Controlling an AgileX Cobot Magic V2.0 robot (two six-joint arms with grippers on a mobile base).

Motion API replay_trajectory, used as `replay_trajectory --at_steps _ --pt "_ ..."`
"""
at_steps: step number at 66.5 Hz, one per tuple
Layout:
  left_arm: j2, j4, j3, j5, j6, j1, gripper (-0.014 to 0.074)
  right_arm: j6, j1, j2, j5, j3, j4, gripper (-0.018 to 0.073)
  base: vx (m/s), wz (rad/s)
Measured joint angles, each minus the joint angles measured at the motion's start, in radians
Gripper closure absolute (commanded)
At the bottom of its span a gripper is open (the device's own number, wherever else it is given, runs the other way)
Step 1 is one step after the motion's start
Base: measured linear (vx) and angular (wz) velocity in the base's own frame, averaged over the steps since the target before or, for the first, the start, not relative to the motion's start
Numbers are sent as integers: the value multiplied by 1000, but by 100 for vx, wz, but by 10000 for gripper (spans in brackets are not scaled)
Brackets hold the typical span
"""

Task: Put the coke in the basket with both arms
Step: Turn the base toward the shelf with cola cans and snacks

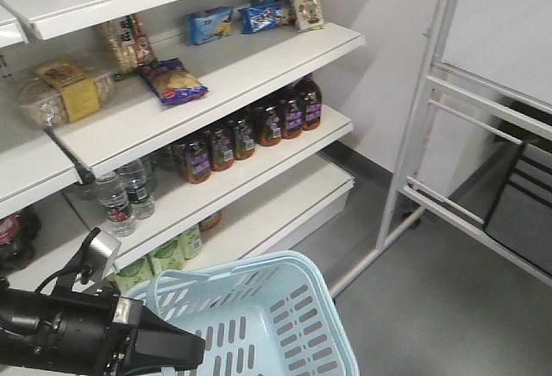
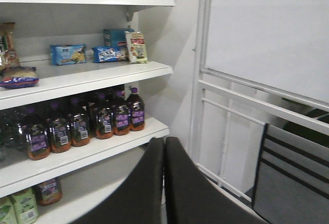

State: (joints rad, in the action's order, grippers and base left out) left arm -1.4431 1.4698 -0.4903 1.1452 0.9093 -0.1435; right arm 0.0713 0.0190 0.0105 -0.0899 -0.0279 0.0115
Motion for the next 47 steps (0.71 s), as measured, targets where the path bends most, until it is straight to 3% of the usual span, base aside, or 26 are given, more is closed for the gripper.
replay_trajectory --at_steps 47 --pt "0 0 0 -4 0 0 603 0 0 0 0 0 0 569 14 55"
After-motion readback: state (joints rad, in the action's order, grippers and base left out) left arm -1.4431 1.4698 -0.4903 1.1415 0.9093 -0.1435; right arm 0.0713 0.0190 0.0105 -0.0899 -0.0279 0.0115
